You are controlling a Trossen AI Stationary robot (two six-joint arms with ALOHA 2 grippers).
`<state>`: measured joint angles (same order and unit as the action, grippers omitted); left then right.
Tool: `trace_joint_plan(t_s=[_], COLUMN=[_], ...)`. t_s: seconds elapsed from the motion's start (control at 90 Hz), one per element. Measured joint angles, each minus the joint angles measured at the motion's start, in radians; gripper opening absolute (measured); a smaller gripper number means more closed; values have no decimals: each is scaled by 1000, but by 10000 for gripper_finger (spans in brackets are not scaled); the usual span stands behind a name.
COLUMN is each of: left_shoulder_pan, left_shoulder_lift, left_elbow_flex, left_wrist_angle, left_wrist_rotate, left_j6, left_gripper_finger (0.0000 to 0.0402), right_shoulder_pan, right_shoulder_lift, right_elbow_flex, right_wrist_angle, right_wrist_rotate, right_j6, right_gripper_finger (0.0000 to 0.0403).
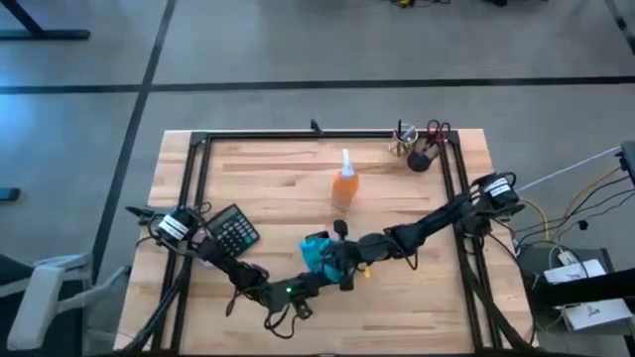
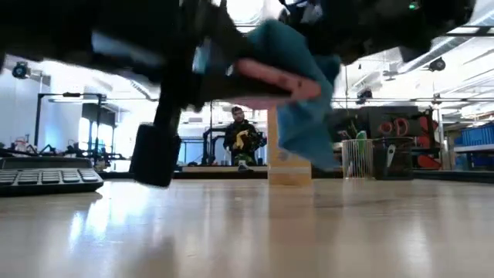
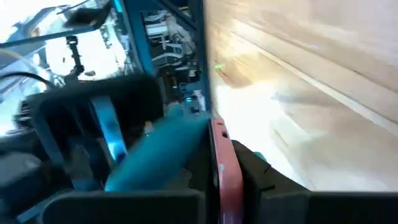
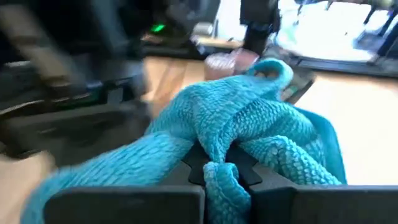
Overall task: Apply microfiber cloth
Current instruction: Wipe the pink cellphone with the blue microfiber cloth
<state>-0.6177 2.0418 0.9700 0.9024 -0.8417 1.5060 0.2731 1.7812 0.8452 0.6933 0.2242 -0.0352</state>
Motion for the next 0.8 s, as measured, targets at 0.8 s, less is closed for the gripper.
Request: trace_joint_plan(t_s=[0.8], left_shoulder_pan=[-37], left_shoulder_lift=[-9], left_elbow_flex=[34], left_wrist_angle=[39], left_wrist_rotate=[-23], left_j6=[-122], left_gripper_finger=[14], right_shoulder_pan=[11], right_shoulder_lift=[-74], right_elbow_flex=[-2], right_wrist_angle=[-109], right_wrist_rotate=[-330], right_j6=[-19], right_gripper_finger=[0])
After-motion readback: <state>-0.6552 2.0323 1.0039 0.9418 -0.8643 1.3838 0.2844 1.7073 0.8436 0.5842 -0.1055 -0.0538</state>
